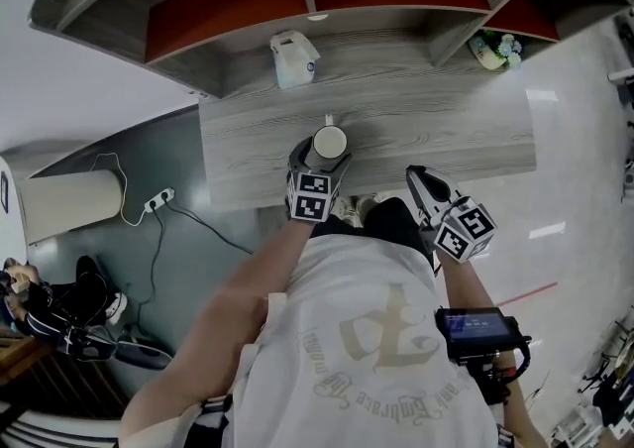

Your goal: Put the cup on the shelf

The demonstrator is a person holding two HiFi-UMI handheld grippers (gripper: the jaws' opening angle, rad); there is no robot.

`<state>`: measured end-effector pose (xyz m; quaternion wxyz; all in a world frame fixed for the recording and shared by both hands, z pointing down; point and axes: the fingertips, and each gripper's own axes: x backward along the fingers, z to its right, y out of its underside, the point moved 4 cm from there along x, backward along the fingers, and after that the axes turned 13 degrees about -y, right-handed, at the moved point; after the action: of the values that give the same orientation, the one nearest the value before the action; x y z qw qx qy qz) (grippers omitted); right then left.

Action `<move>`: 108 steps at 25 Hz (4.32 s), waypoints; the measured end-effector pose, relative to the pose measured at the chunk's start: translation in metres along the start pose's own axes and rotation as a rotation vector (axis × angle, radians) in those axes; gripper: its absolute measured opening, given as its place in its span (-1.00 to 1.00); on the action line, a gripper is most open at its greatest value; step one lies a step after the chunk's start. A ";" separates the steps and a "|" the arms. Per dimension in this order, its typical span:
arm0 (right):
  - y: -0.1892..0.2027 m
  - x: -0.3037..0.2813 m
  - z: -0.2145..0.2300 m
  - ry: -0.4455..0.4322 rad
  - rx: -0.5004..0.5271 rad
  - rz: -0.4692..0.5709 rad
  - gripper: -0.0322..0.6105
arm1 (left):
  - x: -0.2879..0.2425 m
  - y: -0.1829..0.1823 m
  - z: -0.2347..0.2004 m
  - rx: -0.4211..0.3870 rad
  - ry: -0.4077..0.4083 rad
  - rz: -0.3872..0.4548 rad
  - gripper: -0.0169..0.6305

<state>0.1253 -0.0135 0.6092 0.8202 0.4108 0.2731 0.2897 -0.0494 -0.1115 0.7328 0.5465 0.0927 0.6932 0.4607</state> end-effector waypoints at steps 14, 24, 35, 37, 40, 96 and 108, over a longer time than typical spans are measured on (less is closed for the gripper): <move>0.010 0.012 0.006 0.021 -0.024 -0.032 -0.89 | -0.026 0.001 0.001 0.006 -0.123 0.019 0.41; -0.004 0.015 0.030 0.012 -0.031 -0.042 -0.89 | -0.038 -0.006 0.006 -0.016 -0.112 -0.004 0.32; -0.014 -0.007 0.032 -0.041 -0.014 -0.061 -0.89 | -0.024 -0.005 -0.004 -0.001 -0.058 -0.002 0.31; -0.017 -0.013 0.030 -0.052 -0.007 -0.065 -0.89 | -0.021 -0.007 -0.006 0.001 -0.051 0.005 0.31; -0.021 -0.021 0.028 -0.063 0.002 -0.070 -0.89 | -0.015 -0.011 -0.007 0.011 -0.029 0.021 0.31; -0.072 -0.113 -0.024 -0.311 0.109 -0.058 -0.89 | 0.154 -0.137 -0.090 0.182 -0.010 0.361 0.31; -0.084 -0.134 -0.035 -0.361 0.136 -0.069 -0.89 | 0.180 -0.179 -0.126 0.160 -0.095 0.412 0.31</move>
<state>0.0309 -0.1303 0.5491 0.8355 0.5011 0.1544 0.1642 -0.1580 -0.1658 0.4764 0.4636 0.2969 0.6675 0.5013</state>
